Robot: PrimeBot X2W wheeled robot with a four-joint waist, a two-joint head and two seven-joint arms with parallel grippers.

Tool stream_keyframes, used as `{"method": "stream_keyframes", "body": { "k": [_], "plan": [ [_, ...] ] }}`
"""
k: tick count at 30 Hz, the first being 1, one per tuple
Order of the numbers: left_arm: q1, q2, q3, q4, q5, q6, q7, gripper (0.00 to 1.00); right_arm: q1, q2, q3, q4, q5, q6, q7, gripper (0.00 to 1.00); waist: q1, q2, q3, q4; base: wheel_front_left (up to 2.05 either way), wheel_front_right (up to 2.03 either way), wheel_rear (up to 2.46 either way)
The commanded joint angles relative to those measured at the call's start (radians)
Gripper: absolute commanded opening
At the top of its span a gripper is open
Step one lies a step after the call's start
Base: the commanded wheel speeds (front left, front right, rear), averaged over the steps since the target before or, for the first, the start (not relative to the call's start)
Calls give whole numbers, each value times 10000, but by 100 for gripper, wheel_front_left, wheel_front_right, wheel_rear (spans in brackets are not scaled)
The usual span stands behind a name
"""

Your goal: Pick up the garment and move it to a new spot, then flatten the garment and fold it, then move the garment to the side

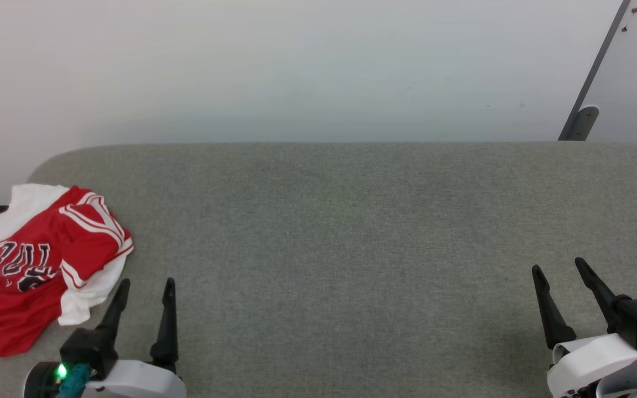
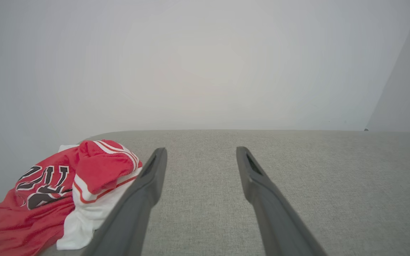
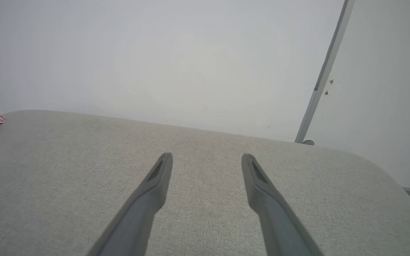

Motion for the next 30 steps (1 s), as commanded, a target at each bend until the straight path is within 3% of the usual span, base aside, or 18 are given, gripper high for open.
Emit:
{"method": "stream_keyframes", "body": {
  "k": [1,18,30],
  "plan": [
    [35,-13,32,-23,180,-30,-70,100,28,-7,-19,-36,-166,-14,-83,100,0,0,-1,2,0,0,0],
    [-29,-178,194,122,152,-259,-67,100,62,10,-62,-76,-268,-14,-93,100,0,0,12,94,0,0,0],
    [-182,-297,677,261,-140,-88,-61,100,110,28,379,-347,-51,-14,-53,100,0,0,-123,1213,0,0,0]
  ]
}}
